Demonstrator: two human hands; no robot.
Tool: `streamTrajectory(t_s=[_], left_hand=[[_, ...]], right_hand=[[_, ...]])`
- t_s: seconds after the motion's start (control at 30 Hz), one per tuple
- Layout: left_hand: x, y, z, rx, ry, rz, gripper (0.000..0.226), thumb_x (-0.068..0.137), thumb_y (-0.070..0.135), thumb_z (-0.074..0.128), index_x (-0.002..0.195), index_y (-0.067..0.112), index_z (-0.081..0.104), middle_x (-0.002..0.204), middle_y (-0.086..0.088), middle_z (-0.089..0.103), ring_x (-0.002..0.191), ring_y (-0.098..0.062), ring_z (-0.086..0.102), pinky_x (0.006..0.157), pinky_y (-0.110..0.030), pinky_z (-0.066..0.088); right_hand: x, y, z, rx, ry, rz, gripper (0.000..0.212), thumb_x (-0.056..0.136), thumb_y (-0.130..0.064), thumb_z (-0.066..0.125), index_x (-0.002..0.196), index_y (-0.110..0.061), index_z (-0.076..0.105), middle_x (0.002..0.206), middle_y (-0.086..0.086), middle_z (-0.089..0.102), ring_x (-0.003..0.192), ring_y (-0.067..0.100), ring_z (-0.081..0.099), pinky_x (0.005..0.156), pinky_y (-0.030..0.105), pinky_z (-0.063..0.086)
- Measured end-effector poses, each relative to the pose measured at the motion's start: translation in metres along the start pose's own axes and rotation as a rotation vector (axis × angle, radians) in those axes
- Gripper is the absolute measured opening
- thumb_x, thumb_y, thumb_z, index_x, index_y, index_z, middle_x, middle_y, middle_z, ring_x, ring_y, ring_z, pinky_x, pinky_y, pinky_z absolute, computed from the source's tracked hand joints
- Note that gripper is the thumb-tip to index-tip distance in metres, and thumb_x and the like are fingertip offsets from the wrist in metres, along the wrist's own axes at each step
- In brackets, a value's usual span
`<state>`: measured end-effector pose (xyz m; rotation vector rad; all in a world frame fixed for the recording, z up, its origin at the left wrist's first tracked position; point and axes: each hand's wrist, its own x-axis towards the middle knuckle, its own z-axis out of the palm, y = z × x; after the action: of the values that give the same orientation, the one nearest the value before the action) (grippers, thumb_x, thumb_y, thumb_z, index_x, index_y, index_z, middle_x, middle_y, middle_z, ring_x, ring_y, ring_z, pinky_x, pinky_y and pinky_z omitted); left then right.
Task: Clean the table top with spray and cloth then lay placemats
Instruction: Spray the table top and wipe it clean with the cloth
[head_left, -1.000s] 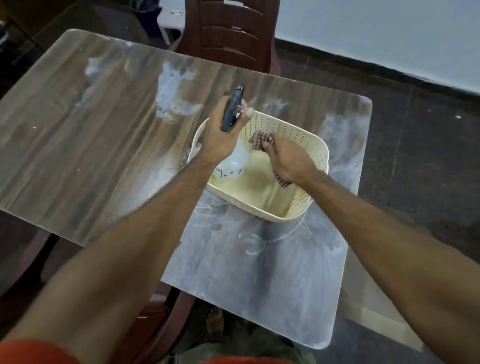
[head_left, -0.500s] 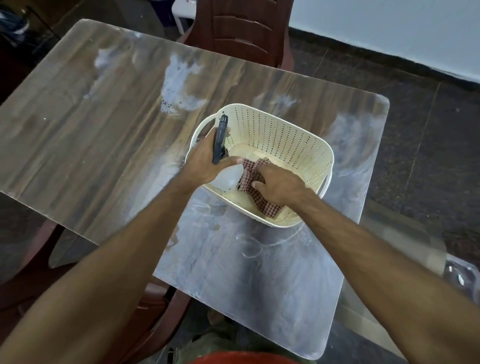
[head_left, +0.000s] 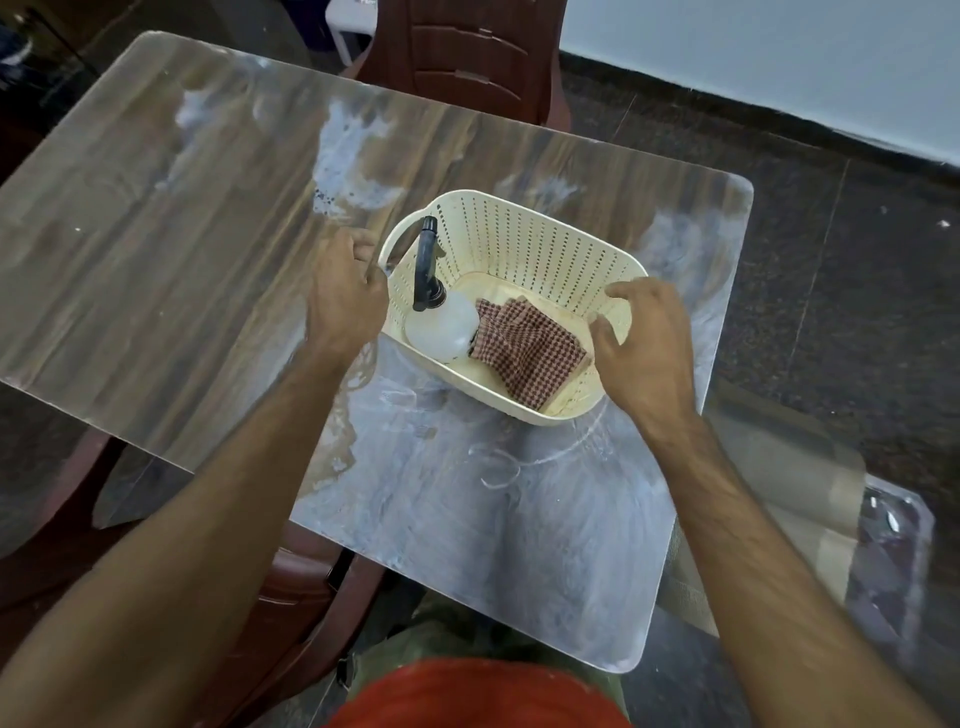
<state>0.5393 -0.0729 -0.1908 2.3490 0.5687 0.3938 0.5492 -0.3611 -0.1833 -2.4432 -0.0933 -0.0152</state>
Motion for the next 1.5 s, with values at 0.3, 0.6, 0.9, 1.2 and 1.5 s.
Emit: streamTrajectory(t_s=[0.3, 0.6, 0.9, 1.2, 1.5], left_hand=[[0.032, -0.005, 0.009, -0.035, -0.204, -0.197, 0.03, 0.093, 0.007, 0.046, 0.117, 0.009, 0.064, 0.106, -0.007, 0.072, 0.099, -0.023, 0.067, 0.088, -0.041, 0.056], [0.021, -0.008, -0.006, -0.15, -0.346, -0.199, 0.013, 0.101, 0.018, 0.055, 0.094, 0.009, 0.061, 0.074, 0.001, 0.063, 0.068, -0.008, 0.056, 0.065, -0.022, 0.045], [-0.021, -0.083, -0.103, -0.302, -0.165, -0.378, 0.021, 0.101, 0.025, 0.055, 0.088, 0.011, 0.063, 0.081, 0.002, 0.068, 0.078, -0.017, 0.061, 0.075, -0.042, 0.052], [-0.015, -0.161, -0.179, -0.348, 0.128, -0.594, 0.029, 0.1, 0.027, 0.054, 0.075, 0.017, 0.063, 0.081, -0.005, 0.067, 0.089, -0.036, 0.067, 0.089, -0.051, 0.055], [0.017, -0.201, -0.186, -0.311, 0.244, -0.677, 0.035, 0.104, 0.026, 0.046, 0.109, -0.004, 0.062, 0.073, 0.005, 0.058, 0.069, -0.011, 0.05, 0.065, -0.026, 0.044]], right_hand=[[-0.005, 0.0, 0.002, 0.142, 0.042, 0.255, 0.046, 0.095, -0.005, 0.059, 0.14, -0.013, 0.048, 0.141, 0.005, 0.042, 0.124, 0.012, 0.046, 0.094, 0.0, 0.03], [-0.002, 0.001, 0.003, 0.228, 0.085, 0.394, 0.036, 0.098, -0.009, 0.055, 0.133, -0.015, 0.051, 0.112, 0.004, 0.067, 0.078, 0.018, 0.07, 0.073, 0.037, 0.059], [0.027, -0.077, 0.047, 0.281, -0.095, 0.191, 0.03, 0.099, -0.009, 0.055, 0.128, -0.016, 0.054, 0.108, 0.003, 0.063, 0.056, 0.009, 0.066, 0.045, 0.018, 0.052], [0.089, -0.201, 0.138, 0.26, -0.357, -0.087, 0.021, 0.097, -0.006, 0.056, 0.113, -0.02, 0.054, 0.115, 0.008, 0.064, 0.061, 0.009, 0.063, 0.048, 0.02, 0.049], [0.143, -0.27, 0.209, 0.075, -0.422, -0.216, 0.02, 0.098, -0.004, 0.052, 0.104, -0.017, 0.066, 0.091, 0.006, 0.07, 0.056, 0.011, 0.063, 0.045, 0.024, 0.053]])
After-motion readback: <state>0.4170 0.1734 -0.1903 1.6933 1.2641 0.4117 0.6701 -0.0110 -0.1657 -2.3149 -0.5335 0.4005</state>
